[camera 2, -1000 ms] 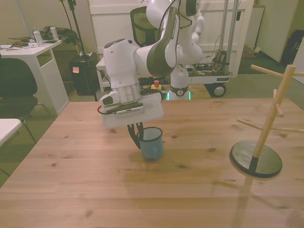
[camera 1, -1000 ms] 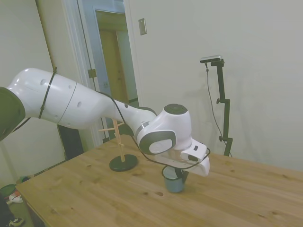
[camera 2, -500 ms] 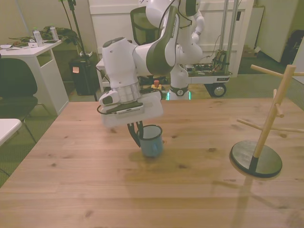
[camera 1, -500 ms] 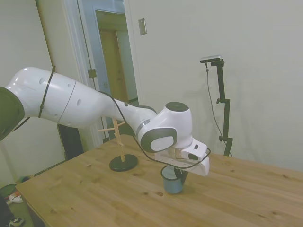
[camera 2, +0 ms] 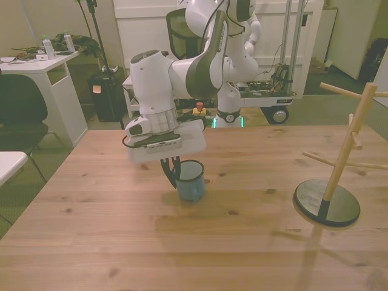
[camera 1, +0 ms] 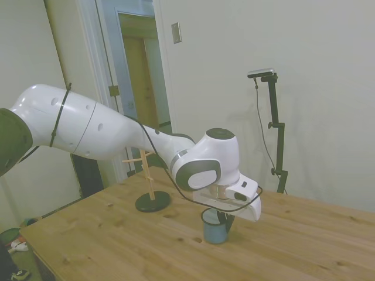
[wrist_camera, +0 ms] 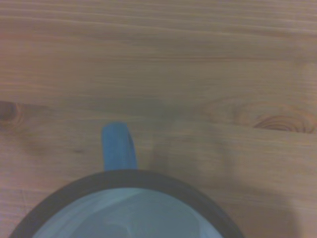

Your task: Unload the mug

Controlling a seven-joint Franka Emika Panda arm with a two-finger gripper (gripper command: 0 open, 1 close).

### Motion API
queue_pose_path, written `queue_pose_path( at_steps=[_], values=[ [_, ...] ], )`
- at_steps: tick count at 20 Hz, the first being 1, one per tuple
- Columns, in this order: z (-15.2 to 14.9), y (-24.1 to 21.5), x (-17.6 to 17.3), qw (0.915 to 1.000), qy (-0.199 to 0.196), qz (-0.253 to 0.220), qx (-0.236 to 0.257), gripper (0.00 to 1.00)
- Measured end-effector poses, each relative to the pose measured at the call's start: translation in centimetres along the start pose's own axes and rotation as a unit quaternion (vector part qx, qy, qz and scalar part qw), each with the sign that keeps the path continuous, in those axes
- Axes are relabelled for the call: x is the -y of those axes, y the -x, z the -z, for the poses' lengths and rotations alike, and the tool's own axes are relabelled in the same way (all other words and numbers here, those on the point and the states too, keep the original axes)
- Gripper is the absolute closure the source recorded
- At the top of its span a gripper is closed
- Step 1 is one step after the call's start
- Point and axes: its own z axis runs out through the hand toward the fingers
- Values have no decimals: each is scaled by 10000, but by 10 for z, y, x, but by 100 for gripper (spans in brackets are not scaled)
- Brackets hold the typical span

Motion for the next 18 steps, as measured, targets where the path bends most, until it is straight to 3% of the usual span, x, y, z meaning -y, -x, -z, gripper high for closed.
queue_pose_path(
  at_steps=[18],
  values=[
    [14,-1,6,10000,-49,10,-52,0]
  ],
)
